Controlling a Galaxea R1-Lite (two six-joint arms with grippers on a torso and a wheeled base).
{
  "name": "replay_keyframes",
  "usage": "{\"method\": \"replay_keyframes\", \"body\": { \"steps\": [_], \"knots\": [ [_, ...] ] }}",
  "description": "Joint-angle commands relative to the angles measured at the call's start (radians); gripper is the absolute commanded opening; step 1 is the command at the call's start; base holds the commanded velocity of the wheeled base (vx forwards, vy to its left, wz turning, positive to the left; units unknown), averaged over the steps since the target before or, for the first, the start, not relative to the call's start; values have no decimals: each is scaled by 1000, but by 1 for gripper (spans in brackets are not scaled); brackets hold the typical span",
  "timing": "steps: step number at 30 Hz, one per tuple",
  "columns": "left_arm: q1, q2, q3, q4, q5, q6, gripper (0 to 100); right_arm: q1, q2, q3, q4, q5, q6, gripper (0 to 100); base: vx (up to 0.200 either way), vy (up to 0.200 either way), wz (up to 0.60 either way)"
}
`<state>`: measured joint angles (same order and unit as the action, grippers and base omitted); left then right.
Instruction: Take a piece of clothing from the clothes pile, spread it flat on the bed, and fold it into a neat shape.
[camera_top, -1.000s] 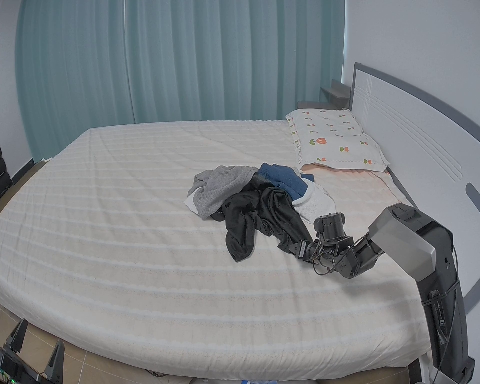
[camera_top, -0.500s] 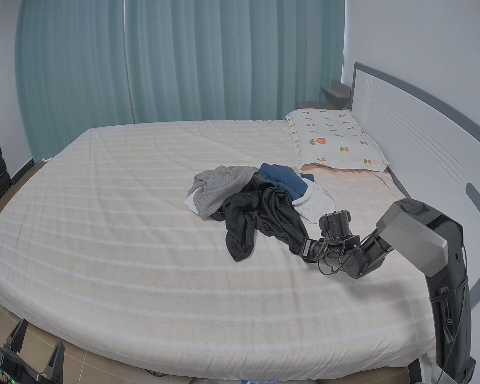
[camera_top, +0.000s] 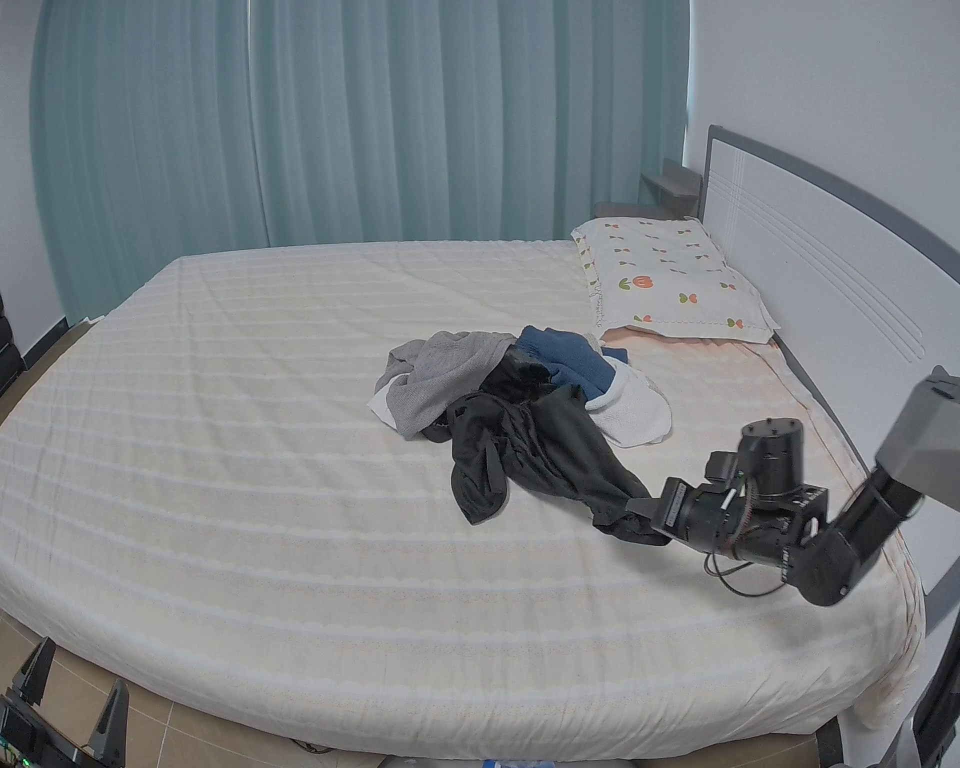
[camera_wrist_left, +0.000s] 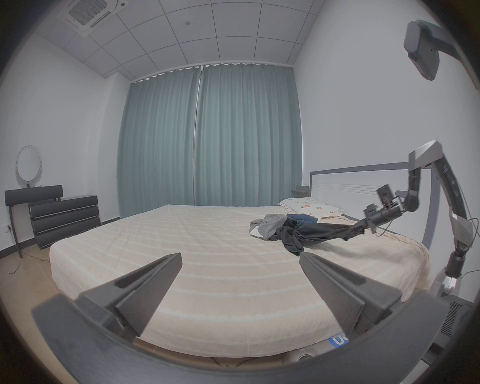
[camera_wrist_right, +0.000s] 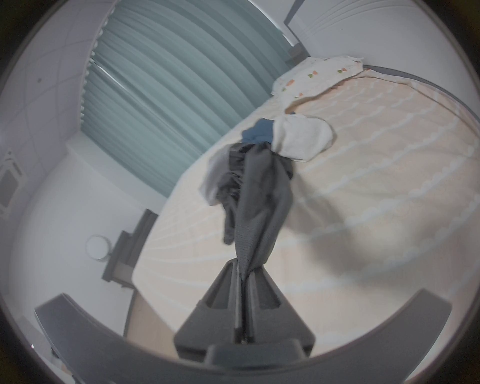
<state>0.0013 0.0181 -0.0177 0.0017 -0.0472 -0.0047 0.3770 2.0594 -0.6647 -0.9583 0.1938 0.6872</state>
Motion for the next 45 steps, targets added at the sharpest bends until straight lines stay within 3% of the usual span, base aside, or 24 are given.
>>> {"method": "replay_keyframes", "body": {
  "steps": [1,16,19,20,21,22,23,26,31,37,40,43,45],
  "knots": [
    [0,-18,16,-5,-5,12,100,33,-381,335,-244,134,46,0,0,0,0],
    [0,-18,16,-14,17,66,100,118,-597,353,-237,134,35,0,0,0,0],
    [-3,22,-96,-83,24,20,100,129,-596,353,-240,133,34,0,0,0,0],
    [-9,209,-324,-164,26,-117,100,131,-594,350,-238,134,34,0,0,0,0],
    [-4,292,-367,-169,13,-155,100,134,-590,349,-240,134,34,0,0,0,0],
    [6,333,-384,-174,6,-130,100,138,-585,347,-240,134,34,0,0,0,0],
    [13,359,-393,-167,-6,-49,100,145,-582,344,-241,134,34,0,0,0,0],
    [8,467,-347,-132,-17,95,100,151,-582,338,-246,133,34,0,0,0,0],
    [-12,605,-335,-129,-45,94,100,151,-590,326,-246,133,35,0,0,0,0],
    [-178,829,-335,-137,-62,28,100,163,-547,313,-249,127,35,0,0,0,0],
    [-198,908,-332,-140,-63,32,100,175,-544,315,-249,121,37,0,0,0,0],
    [-208,953,-334,-164,-62,29,100,184,-539,306,-247,110,35,0,0,0,0],
    [-247,1039,-327,-252,-59,14,100,204,-525,267,-247,67,29,0,0,0,0]
  ]
}}
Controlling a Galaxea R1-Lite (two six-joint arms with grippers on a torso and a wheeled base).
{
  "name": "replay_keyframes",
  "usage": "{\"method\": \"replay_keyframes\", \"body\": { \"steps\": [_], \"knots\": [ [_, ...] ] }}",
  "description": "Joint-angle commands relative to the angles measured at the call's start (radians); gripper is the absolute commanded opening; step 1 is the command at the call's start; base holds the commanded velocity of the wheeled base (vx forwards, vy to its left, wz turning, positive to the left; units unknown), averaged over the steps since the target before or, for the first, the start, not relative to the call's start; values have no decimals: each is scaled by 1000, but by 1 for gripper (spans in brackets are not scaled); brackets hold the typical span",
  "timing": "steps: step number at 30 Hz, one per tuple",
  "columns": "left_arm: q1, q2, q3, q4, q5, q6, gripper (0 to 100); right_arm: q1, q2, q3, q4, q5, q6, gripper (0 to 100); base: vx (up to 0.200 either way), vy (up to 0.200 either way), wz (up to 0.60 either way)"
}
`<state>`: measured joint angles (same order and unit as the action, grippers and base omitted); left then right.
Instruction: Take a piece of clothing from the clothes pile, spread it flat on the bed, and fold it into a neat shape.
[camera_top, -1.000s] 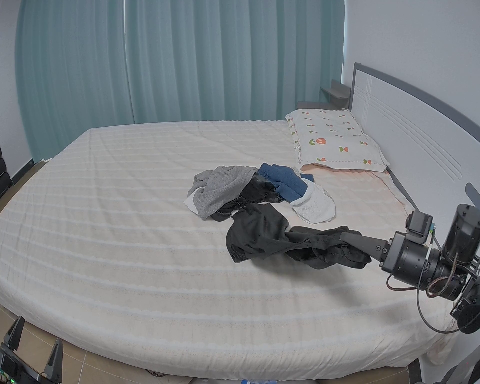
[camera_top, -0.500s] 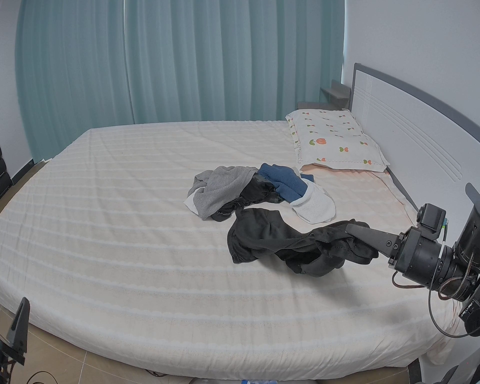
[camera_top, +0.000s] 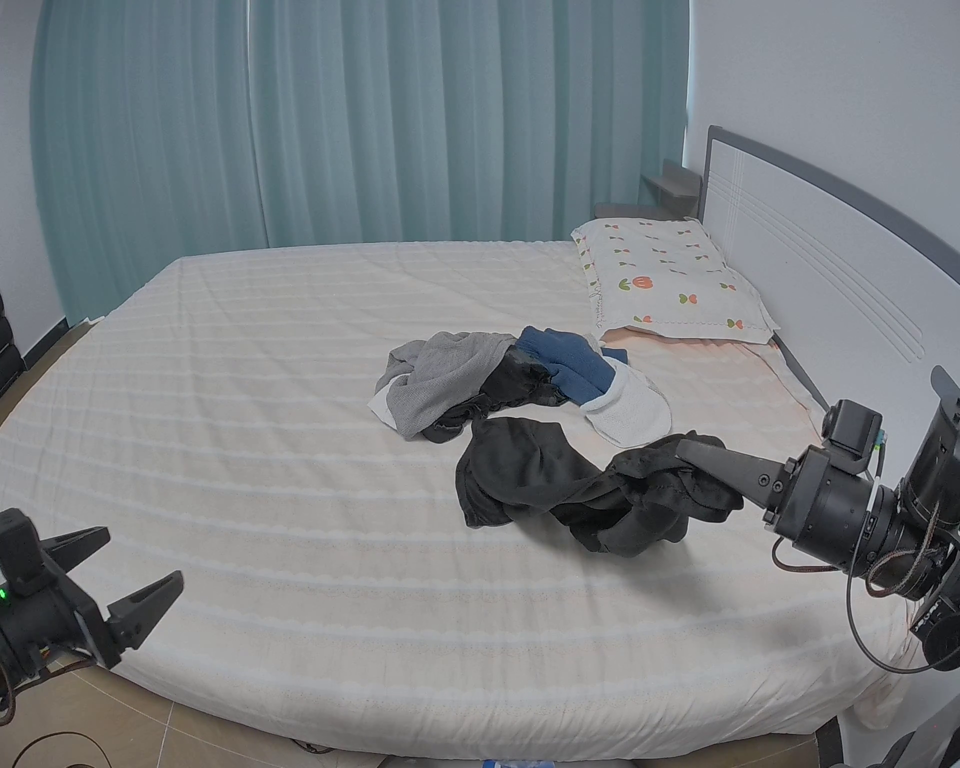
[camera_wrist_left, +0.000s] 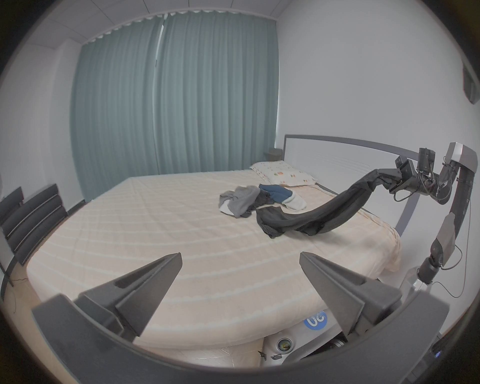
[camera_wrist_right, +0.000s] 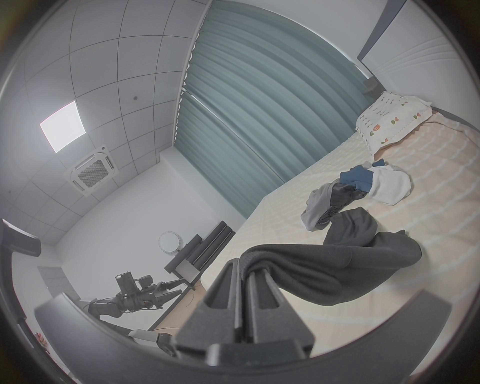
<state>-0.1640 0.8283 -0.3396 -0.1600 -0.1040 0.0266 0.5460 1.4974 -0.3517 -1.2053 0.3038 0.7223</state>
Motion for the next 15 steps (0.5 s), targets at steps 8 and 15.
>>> {"method": "replay_keyframes", "body": {
  "steps": [8,15],
  "knots": [
    [-256,526,-16,-354,99,-83,100,55,35,-162,41,-175,-40,0,0,0,0],
    [-394,749,-128,-478,190,-120,100,68,37,-239,46,-242,-78,0,0,0,0]
  ]
}}
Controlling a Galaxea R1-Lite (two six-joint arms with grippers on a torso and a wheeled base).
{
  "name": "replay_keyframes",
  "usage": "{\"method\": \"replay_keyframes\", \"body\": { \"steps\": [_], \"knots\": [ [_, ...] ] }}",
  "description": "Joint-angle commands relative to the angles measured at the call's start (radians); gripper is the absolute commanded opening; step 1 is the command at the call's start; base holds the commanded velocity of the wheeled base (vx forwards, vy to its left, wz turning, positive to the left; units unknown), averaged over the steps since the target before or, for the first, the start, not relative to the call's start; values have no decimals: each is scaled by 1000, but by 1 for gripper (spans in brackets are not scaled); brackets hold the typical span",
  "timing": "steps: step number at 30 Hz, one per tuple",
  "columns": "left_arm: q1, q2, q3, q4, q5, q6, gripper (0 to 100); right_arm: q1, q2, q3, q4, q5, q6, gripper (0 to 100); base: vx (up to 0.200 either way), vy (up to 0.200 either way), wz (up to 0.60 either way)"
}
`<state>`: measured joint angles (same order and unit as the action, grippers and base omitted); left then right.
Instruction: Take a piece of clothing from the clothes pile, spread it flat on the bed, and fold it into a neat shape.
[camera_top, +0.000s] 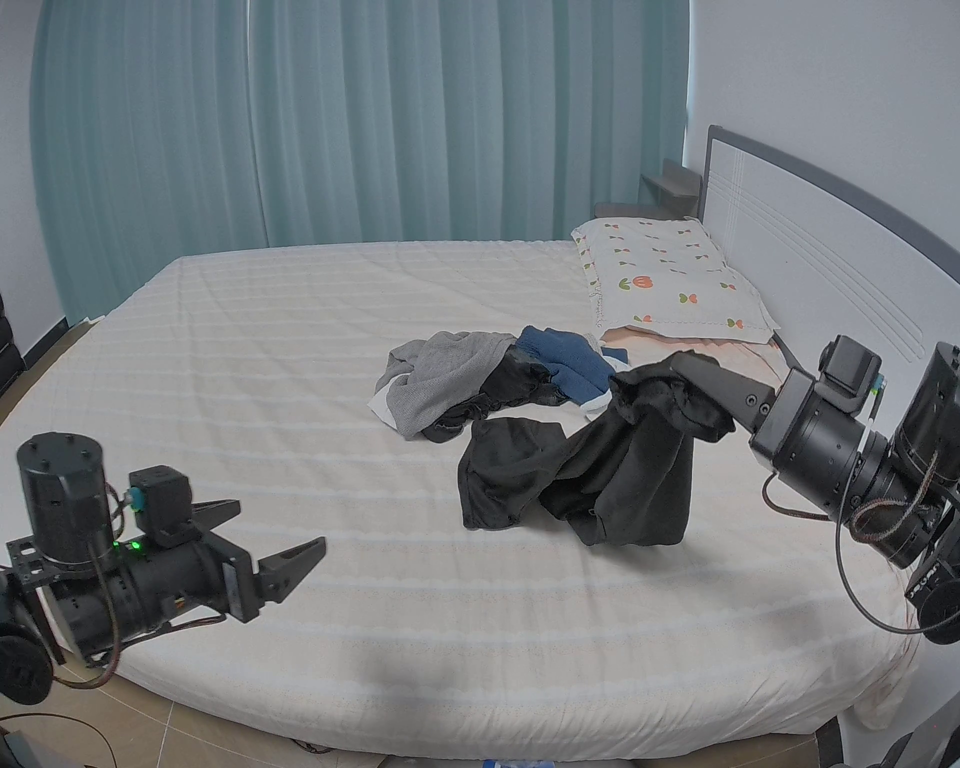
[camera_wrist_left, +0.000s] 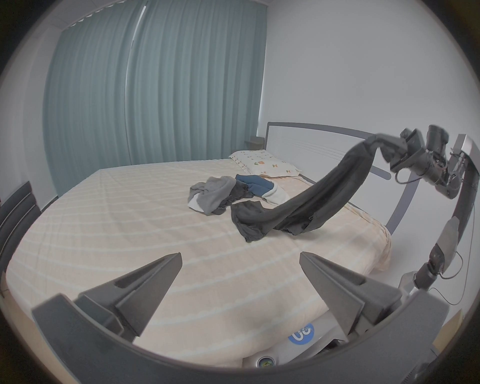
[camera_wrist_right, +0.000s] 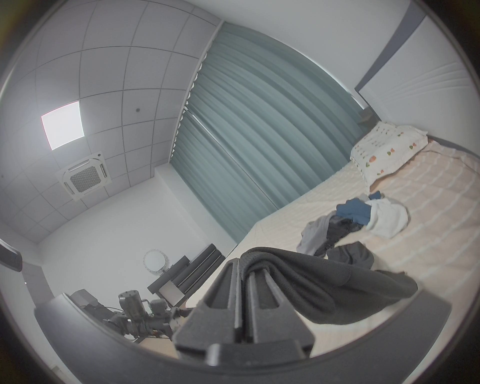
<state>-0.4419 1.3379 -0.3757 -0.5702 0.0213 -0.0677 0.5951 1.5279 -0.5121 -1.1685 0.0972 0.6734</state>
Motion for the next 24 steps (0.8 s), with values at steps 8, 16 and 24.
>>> {"method": "replay_keyframes", "body": {
  "steps": [8,16,24],
  "knots": [
    [-247,543,-250,-158,195,-104,100,26,66,-126,-3,-56,-49,0,0,0,0],
    [-271,774,-328,-303,235,-172,100,29,89,-164,-3,-100,-61,0,0,0,0],
    [-259,879,-439,-312,229,-261,100,29,90,-170,-3,-100,-63,0,0,0,0]
  ]
}}
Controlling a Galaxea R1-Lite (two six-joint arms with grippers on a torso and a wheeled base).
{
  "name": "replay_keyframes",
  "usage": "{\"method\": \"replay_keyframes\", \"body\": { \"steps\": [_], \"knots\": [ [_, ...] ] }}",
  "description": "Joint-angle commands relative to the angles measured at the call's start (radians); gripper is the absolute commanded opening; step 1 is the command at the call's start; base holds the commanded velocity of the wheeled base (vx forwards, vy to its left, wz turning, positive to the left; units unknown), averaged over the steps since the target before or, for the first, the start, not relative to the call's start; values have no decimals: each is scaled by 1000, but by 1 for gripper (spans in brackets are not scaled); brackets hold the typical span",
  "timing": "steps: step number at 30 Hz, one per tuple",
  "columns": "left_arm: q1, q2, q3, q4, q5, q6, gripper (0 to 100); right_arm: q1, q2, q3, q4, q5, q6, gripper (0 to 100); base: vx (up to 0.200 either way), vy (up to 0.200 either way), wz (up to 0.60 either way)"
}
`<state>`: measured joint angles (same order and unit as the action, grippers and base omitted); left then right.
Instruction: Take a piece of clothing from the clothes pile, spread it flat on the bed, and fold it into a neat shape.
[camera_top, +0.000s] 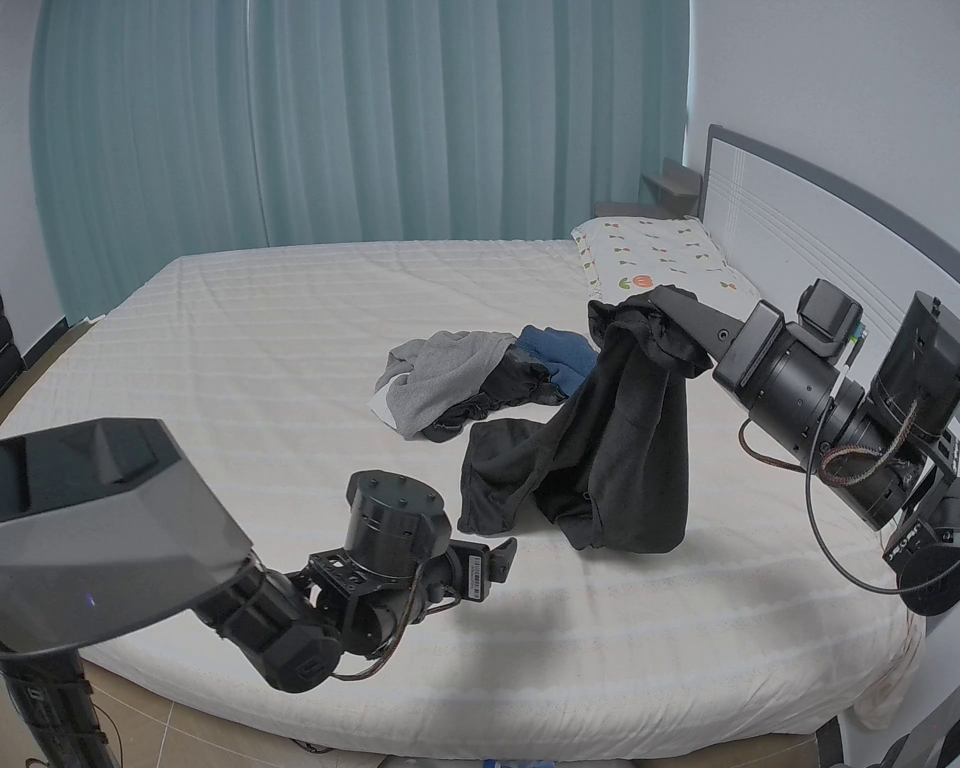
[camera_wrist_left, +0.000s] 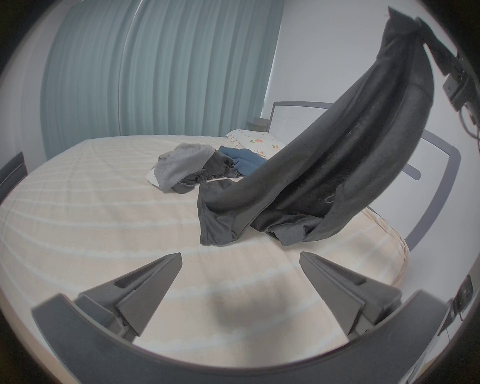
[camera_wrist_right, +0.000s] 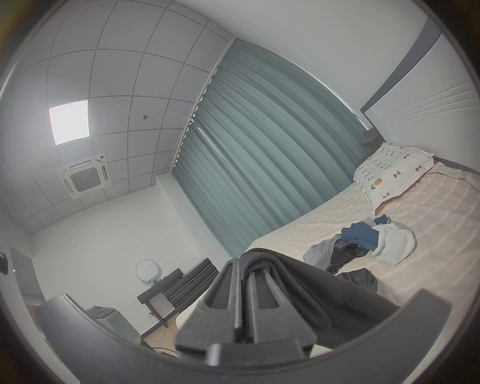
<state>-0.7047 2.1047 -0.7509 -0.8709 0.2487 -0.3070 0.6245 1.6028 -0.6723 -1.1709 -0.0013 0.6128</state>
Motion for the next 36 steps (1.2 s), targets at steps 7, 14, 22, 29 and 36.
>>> {"method": "replay_keyframes", "body": {
  "steps": [7,14,22,29,36],
  "knots": [
    [17,225,-188,-10,-6,-57,100,-5,9,-10,-4,-3,-2,0,0,0,0],
    [54,314,-298,-2,3,-63,100,-26,0,-27,-6,-2,-1,0,0,0,0],
    [73,440,-489,-2,3,-64,100,-28,-12,-27,-6,0,-1,0,0,0,0],
    [91,512,-617,61,4,-76,100,-43,-14,-23,-6,0,4,0,0,0,0],
    [96,512,-674,72,12,-165,0,-101,5,-16,-7,7,16,0,0,0,0]
  ]
}}
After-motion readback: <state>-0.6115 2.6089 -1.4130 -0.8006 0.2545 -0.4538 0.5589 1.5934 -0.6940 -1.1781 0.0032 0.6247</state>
